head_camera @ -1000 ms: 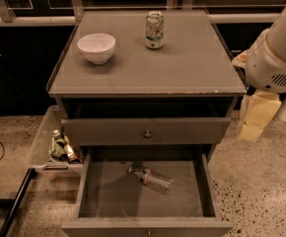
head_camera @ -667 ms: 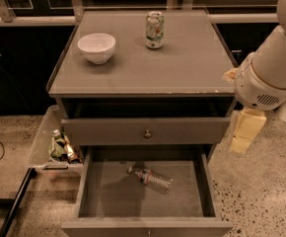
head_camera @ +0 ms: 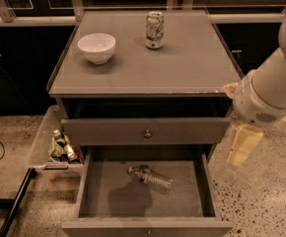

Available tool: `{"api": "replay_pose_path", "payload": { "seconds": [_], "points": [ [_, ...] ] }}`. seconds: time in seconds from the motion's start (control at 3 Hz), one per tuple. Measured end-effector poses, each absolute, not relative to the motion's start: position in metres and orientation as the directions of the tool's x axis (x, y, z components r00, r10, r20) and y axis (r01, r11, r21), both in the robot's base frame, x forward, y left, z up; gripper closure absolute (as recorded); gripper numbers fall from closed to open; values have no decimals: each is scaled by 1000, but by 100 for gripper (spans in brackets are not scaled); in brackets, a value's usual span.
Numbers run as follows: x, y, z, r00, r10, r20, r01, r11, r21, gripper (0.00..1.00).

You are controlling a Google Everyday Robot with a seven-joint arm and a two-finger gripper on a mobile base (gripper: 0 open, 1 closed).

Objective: Pick water bottle from middle drawer and place on counter

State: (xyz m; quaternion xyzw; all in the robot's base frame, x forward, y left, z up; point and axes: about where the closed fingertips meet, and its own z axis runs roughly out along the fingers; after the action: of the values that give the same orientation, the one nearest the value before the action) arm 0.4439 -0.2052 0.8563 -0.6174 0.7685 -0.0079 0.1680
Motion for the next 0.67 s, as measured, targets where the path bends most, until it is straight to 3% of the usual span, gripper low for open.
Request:
{"api": "replay_pose_path", "payload": {
  "seconds": [0.67],
  "points": [
    [424, -214, 712, -284, -880, -381, -924, 358, -136, 0]
  ]
}}
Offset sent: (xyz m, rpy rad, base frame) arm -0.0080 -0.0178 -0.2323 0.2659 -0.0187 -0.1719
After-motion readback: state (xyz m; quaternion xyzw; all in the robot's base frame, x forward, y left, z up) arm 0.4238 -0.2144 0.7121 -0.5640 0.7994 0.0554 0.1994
